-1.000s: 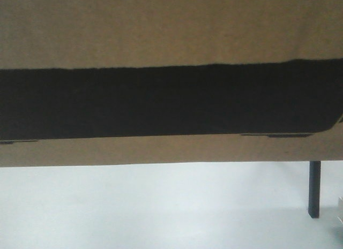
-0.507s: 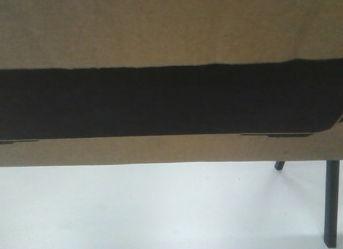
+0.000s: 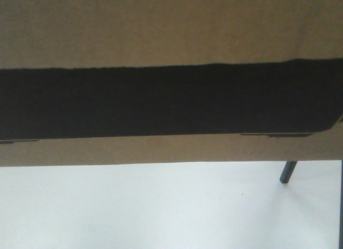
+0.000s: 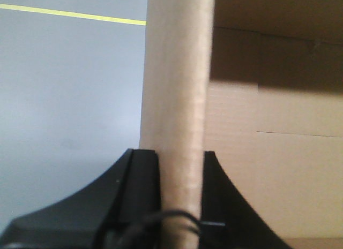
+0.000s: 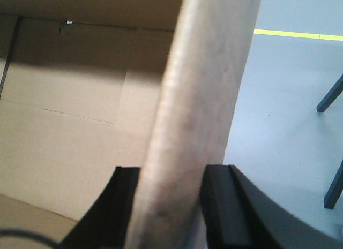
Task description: Grab box from left shelf to table start
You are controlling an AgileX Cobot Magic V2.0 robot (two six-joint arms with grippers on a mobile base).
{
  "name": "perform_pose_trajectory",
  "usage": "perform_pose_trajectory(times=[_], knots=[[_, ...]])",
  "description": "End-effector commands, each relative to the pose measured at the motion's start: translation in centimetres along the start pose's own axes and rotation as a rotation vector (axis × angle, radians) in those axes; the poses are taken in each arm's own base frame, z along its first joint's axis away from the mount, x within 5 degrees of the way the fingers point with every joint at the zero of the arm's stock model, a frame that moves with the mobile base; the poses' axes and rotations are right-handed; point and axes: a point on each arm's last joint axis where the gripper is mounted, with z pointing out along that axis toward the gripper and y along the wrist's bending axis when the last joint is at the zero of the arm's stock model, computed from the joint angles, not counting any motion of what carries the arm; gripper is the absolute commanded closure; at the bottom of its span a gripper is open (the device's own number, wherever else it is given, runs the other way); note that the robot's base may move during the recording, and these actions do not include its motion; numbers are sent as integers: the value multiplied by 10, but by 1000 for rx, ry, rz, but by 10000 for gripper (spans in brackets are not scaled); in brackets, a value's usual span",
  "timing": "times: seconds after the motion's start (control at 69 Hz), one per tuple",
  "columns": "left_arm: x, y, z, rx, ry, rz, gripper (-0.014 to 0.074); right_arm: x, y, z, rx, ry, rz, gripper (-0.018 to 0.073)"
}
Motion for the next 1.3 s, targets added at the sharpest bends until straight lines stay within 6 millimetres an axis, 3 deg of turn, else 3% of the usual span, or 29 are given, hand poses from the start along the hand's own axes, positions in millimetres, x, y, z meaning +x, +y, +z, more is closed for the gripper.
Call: perform_pose_trajectory(times=[0.0, 1.289], knots=[[-26, -8, -11, 81, -229, -65, 700, -16, 3, -8, -19, -133, -24, 491], [-26, -8, -11, 81, -229, -65, 700, -16, 3, -8, -19, -132, -24, 491]])
